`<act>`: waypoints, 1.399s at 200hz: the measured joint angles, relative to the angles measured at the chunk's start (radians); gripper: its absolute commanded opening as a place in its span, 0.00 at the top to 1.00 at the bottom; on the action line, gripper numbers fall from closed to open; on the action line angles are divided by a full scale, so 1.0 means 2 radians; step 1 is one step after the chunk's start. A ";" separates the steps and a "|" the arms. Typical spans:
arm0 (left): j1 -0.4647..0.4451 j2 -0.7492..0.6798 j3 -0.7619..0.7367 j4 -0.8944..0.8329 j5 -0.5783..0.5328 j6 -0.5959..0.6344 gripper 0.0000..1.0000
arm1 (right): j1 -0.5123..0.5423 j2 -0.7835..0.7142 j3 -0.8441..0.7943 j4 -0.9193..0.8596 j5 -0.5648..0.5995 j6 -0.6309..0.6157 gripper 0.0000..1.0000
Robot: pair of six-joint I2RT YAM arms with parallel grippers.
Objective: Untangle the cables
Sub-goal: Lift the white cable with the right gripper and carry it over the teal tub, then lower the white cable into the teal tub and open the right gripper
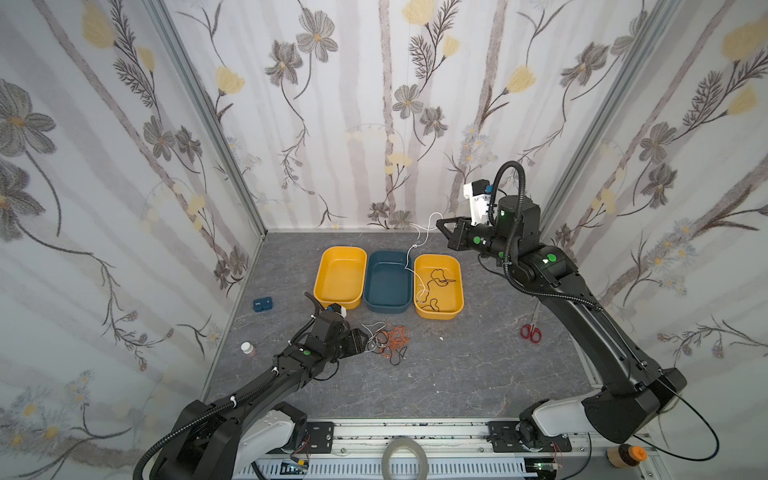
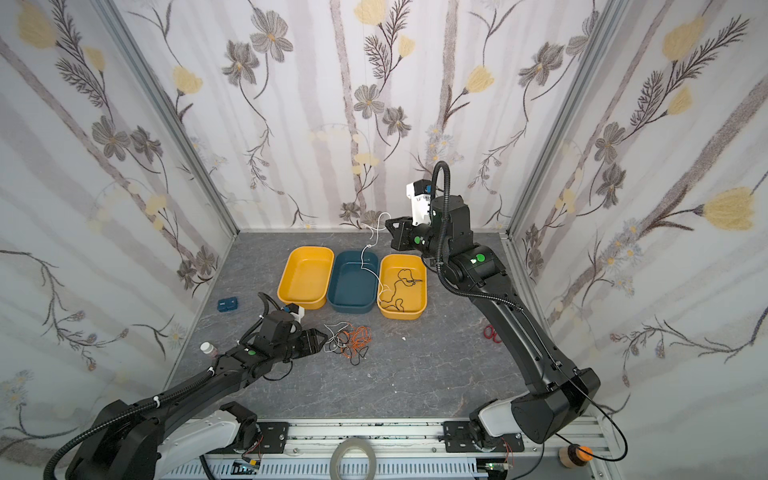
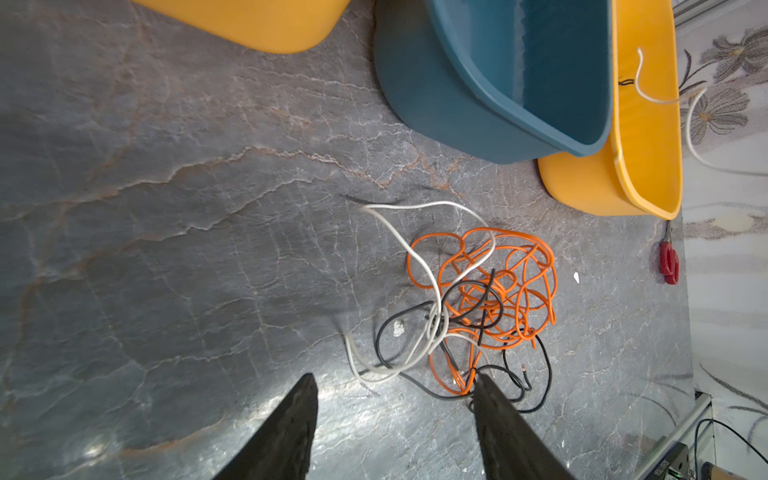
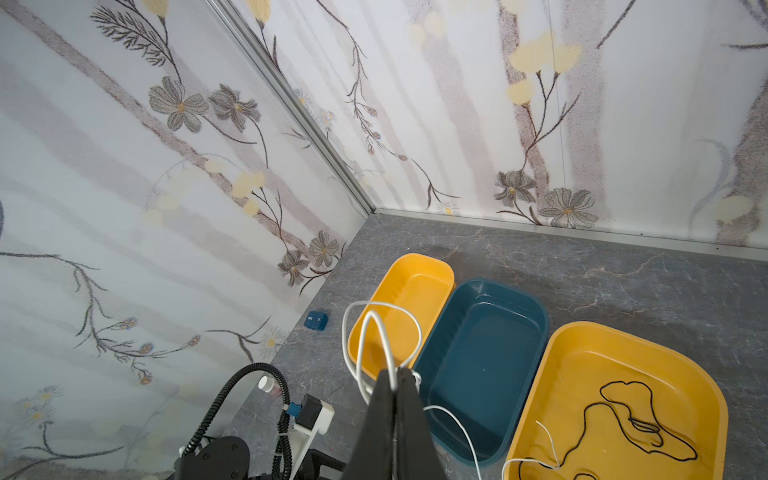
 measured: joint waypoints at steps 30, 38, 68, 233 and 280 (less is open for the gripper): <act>0.000 0.008 -0.010 0.018 0.005 -0.007 0.38 | 0.001 0.025 0.033 0.005 -0.010 0.003 1.00; 0.000 0.010 -0.012 0.021 0.006 -0.010 0.38 | 0.001 0.033 0.040 0.005 -0.014 0.003 1.00; 0.000 0.010 -0.018 0.033 0.009 -0.012 0.38 | 0.002 0.065 0.065 0.007 -0.027 0.009 1.00; 0.000 -0.013 -0.027 0.036 0.009 -0.014 0.38 | 0.007 0.268 0.060 0.027 -0.026 0.030 1.00; 0.000 -0.014 -0.028 0.036 0.009 -0.014 0.38 | 0.020 0.309 0.057 0.002 0.011 0.043 1.00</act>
